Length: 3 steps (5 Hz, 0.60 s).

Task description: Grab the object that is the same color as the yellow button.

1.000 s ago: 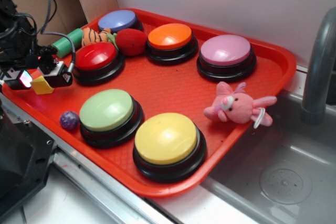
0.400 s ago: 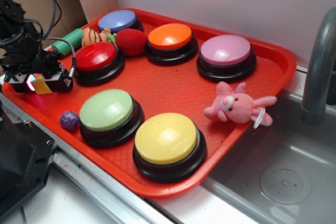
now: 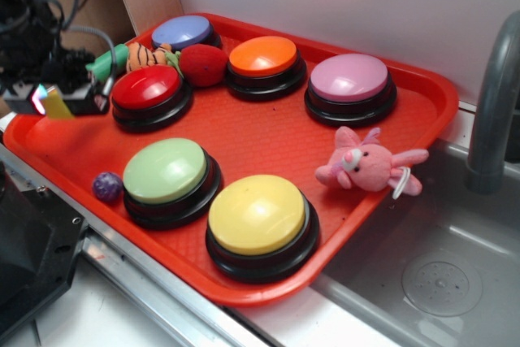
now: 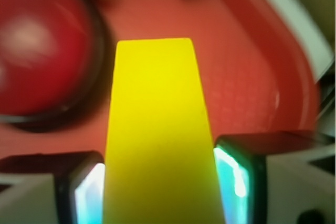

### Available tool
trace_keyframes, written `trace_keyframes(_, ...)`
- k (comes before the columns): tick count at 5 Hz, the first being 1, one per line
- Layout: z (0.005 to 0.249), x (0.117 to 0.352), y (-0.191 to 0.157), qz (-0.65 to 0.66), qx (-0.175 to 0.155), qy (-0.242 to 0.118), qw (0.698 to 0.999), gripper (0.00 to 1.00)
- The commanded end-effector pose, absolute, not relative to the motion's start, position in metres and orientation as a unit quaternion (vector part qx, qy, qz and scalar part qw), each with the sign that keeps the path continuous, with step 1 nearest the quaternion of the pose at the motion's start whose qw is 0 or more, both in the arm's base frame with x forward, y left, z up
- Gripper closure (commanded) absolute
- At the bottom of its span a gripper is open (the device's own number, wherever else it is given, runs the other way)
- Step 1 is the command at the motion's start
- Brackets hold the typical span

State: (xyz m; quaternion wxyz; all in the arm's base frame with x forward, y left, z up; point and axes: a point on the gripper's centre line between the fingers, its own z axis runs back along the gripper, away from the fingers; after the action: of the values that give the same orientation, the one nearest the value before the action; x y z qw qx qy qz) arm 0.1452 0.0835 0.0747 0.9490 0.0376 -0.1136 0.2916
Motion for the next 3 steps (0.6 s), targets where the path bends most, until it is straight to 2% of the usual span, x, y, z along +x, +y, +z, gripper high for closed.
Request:
trace_keyframes(1,0.139,0.168,0.031,0.247,-0.002,-0.112,0.963,1.00)
trace_keyframes(2,0.166,0.177,0.002,0.209,-0.045,-0.104,0.971,1.00)
trace_keyframes(3,0.175,0.182,-0.011,0.178,-0.047,-0.103,0.978,1.00)
